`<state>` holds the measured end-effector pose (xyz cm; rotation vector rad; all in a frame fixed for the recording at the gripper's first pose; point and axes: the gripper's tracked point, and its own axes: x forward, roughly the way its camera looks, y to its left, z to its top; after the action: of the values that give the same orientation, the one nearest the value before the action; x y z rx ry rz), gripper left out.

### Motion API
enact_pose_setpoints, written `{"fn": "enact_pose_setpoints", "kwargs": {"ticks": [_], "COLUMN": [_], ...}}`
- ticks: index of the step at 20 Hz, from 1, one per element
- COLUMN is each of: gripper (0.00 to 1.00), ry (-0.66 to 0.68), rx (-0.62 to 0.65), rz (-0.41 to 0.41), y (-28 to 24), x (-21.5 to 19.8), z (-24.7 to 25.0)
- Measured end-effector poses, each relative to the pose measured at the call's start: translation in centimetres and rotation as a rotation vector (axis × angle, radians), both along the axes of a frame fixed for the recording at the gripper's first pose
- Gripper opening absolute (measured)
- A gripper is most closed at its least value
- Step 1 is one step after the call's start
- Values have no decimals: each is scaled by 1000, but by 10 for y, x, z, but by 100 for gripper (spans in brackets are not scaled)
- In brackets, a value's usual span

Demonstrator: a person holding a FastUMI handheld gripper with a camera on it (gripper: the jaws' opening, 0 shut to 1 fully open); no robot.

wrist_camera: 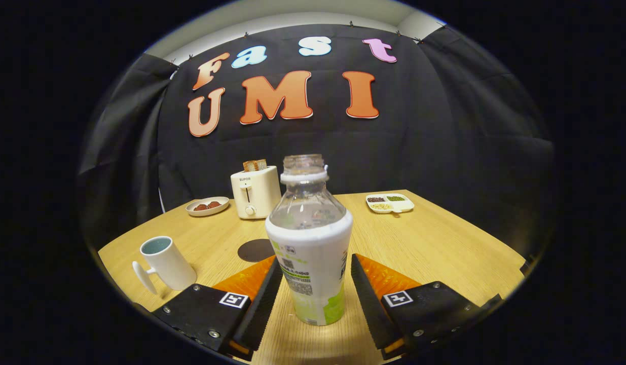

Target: Take the bottle from table, then pour the juice into the cup, finally place the bottle on the coaster

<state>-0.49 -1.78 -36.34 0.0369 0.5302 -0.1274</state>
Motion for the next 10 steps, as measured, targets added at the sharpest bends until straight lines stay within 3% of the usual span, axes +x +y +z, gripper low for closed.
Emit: {"fn": "enact_pose_setpoints", "kwargs": {"ticks": [4,10], "gripper": [67,64], "ry": [12,-29], "rx": [-19,-101], "rz": [-9,51], "y": [2,17], "x": [-1,8], "z": [-2,22]}}
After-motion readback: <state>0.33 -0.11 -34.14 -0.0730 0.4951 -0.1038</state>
